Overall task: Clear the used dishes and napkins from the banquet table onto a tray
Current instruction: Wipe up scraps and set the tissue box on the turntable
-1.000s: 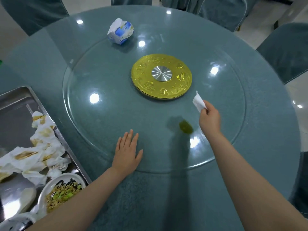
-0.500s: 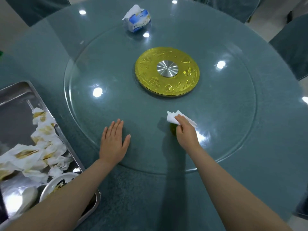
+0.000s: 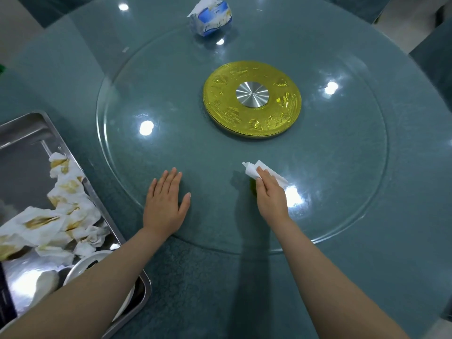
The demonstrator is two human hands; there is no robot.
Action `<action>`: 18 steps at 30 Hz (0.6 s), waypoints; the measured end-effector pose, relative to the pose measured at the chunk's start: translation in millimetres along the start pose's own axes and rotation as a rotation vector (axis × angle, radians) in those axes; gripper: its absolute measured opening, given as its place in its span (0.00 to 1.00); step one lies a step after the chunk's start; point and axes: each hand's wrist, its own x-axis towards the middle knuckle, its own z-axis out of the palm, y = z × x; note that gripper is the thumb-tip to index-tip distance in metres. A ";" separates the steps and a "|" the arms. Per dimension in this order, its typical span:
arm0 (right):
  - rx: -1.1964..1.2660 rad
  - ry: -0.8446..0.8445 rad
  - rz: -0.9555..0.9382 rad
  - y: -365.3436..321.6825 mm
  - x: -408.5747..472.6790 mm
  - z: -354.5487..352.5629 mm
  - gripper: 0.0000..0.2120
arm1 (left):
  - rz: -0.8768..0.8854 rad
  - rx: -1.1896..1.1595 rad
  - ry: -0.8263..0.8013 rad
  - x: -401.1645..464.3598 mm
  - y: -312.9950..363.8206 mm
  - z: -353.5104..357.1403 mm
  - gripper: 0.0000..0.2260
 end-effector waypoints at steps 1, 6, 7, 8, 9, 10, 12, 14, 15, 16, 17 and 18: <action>0.007 -0.018 0.004 1.3 -1.0 0.4 0.18 | -0.001 0.002 0.001 0.2 -0.4 0.0 0.30; 0.034 -0.090 0.005 7.3 -10.2 -2.0 0.17 | 0.000 0.002 0.001 1.2 -2.8 0.5 0.29; 0.050 -0.103 0.009 8.0 -12.0 -3.3 0.16 | 0.001 0.002 -0.001 1.5 -3.5 0.7 0.29; 0.061 -0.117 0.007 8.9 -14.2 -4.6 0.16 | 0.003 0.002 -0.004 1.5 -4.2 0.7 0.29; 0.067 -0.128 0.002 10.1 -16.5 -5.6 0.16 | 0.007 0.003 -0.009 1.7 -4.8 0.4 0.29; 0.071 -0.135 -0.005 11.4 -19.4 -6.5 0.15 | 0.009 0.005 -0.011 1.4 -5.2 0.4 0.29; 0.079 -0.141 -0.014 13.8 -26.1 -6.7 0.15 | 0.011 0.010 -0.014 1.3 -5.4 0.5 0.29; 0.084 -0.154 -0.012 15.0 -33.4 -6.5 0.15 | 0.012 0.017 -0.023 1.4 -5.9 0.9 0.29; 0.080 -0.162 -0.008 15.5 -37.0 -6.9 0.15 | 0.014 0.019 -0.025 1.3 -6.3 1.2 0.29; 0.075 -0.167 -0.005 15.8 -40.7 -7.6 0.15 | 0.016 0.018 -0.029 1.5 -6.7 1.2 0.29; 0.072 -0.173 0.000 16.4 -45.0 -8.5 0.15 | 0.020 0.017 -0.034 1.7 -7.5 1.1 0.29; 0.075 -0.181 0.006 16.6 -50.0 -9.3 0.14 | 0.023 0.013 -0.043 2.1 -8.4 0.8 0.30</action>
